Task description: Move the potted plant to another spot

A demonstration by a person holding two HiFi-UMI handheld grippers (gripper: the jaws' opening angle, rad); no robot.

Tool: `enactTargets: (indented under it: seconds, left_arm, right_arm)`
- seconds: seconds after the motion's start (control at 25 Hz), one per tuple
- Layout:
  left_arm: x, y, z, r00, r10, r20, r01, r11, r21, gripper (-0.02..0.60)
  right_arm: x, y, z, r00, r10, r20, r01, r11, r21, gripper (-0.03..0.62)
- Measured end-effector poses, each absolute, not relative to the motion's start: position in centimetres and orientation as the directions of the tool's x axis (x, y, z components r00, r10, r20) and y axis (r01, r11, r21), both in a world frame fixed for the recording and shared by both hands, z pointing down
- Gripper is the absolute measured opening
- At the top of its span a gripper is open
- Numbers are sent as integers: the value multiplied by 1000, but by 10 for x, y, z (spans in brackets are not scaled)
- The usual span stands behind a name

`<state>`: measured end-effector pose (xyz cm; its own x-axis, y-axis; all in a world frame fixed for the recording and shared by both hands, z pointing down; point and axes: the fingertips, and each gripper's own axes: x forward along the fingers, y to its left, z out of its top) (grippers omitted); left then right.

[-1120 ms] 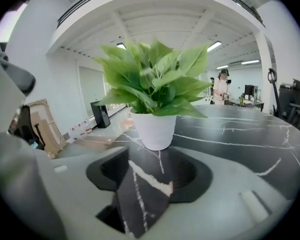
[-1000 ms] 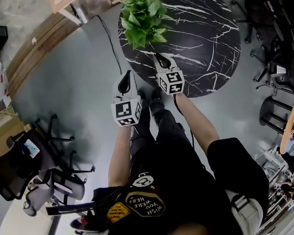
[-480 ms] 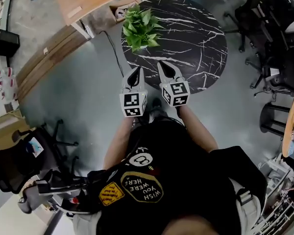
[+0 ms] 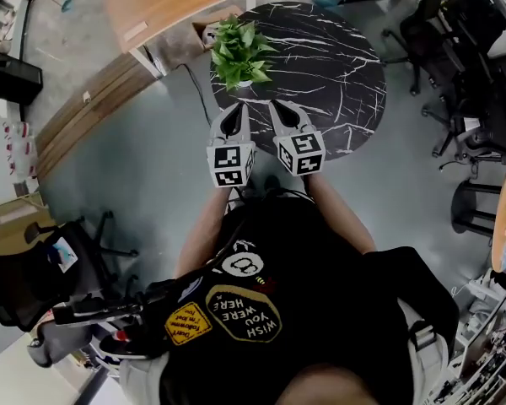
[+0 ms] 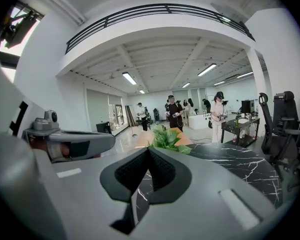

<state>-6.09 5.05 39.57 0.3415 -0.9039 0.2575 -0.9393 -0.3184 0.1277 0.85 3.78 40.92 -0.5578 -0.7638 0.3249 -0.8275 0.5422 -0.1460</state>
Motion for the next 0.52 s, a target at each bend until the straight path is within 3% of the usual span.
enactTargets:
  seconds: [0.52]
  left_arm:
    - [-48, 55, 392, 360, -899, 249, -933, -340, 118, 5]
  right_arm:
    - [12, 48, 402, -563, -765, 313, -824, 548, -142, 2]
